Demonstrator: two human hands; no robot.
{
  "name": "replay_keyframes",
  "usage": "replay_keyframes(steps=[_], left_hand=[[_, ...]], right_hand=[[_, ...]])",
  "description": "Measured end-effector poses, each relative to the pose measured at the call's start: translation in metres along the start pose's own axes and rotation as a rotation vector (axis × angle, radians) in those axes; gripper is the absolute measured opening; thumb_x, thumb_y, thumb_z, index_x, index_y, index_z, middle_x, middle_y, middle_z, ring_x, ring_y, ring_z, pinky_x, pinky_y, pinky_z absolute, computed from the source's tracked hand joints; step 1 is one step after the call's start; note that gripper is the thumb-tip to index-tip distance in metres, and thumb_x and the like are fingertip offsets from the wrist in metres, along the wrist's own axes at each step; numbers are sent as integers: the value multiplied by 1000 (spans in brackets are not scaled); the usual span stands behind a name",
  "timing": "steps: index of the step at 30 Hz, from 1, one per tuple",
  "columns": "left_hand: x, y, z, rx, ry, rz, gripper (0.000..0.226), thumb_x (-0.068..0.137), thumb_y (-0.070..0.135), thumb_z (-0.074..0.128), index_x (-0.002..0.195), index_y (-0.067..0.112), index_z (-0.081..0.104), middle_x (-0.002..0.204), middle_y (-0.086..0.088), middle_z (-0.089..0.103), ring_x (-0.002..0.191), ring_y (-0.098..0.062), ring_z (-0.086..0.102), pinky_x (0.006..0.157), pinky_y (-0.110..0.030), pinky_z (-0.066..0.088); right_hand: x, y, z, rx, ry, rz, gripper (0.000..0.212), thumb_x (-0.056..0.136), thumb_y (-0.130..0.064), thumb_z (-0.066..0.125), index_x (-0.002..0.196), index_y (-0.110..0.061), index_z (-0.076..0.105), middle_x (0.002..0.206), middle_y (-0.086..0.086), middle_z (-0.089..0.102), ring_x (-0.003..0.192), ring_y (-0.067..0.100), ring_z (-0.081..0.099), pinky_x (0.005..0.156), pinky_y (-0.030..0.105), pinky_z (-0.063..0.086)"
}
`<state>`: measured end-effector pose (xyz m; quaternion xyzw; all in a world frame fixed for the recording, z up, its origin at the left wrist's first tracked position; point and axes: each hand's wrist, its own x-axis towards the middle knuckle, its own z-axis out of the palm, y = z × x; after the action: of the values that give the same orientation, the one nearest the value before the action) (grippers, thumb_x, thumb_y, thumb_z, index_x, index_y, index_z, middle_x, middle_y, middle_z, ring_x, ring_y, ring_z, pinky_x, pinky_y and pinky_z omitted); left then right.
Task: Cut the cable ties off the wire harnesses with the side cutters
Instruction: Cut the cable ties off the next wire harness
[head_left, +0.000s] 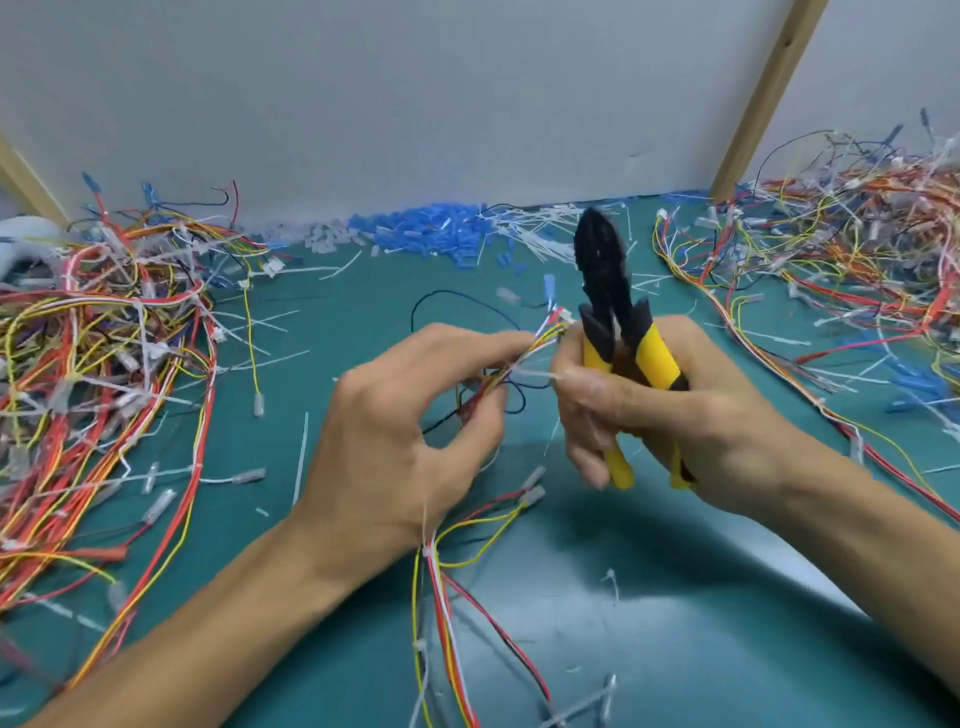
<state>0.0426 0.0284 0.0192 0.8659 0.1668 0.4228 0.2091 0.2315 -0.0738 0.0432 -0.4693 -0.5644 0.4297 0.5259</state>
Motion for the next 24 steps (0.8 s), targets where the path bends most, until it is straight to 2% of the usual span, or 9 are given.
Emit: replay_keyframes(steps=[2,6,11,14,17,18,19,22,24], left_hand=[[1,-2,1,-39,-18,31,34,91,-1,72,122,13,74,102,0,72,90,-14,67,85,-29,53],[3,-5,3,-56,-28,-3,35,90,1,70,121,16,74,99,3,72,85,-15,69,74,-33,57],[-1,-2,4,-79,88,-136,25,90,16,75,114,22,69,91,11,75,83,-2,74,64,-25,61],[-3,-4,6,-10,119,-128,18,94,25,74,112,29,75,95,11,76,88,-5,74,62,-26,59],[-1,-9,7,-18,147,-141,14,94,20,74,104,27,79,87,11,74,77,-7,71,62,-11,47],[0,-12,6,-71,149,-184,13,94,18,73,102,26,79,84,11,73,74,-8,71,61,-10,46],[1,-14,5,-148,144,-249,11,95,18,72,100,26,79,81,9,74,71,-10,72,58,-15,51],[4,-20,1,-422,105,-447,12,97,14,68,95,20,78,78,-4,76,58,-18,70,47,-36,58],[6,-20,-1,-579,73,-543,12,98,10,67,95,12,78,76,-10,75,47,-24,61,39,-34,51]], right_hand=[[1,-1,-1,163,29,68,16,95,-13,55,80,-8,53,61,6,44,47,25,51,48,32,45],[5,-1,-5,442,68,244,15,93,-23,57,81,-15,54,63,-2,43,49,15,46,52,27,48],[5,-2,-6,548,47,283,20,91,-28,56,75,-19,63,63,-4,48,48,12,49,51,25,49],[5,-3,-8,515,46,242,14,89,-26,58,81,-15,62,65,0,54,50,16,53,52,26,51],[6,-3,-16,343,62,178,15,82,-18,65,90,-6,63,70,13,57,52,25,54,52,34,50],[6,-2,-19,257,92,158,14,81,-12,64,91,-3,64,70,17,56,52,29,51,51,36,47],[7,-2,-22,135,148,131,14,79,-7,63,92,-1,66,70,20,56,53,30,50,51,37,44],[8,2,-32,-532,379,14,22,77,-11,62,98,-13,71,74,12,65,62,34,56,56,39,47],[9,3,-38,-939,443,-46,24,79,-20,67,103,-19,71,81,6,67,72,30,58,68,39,52]])
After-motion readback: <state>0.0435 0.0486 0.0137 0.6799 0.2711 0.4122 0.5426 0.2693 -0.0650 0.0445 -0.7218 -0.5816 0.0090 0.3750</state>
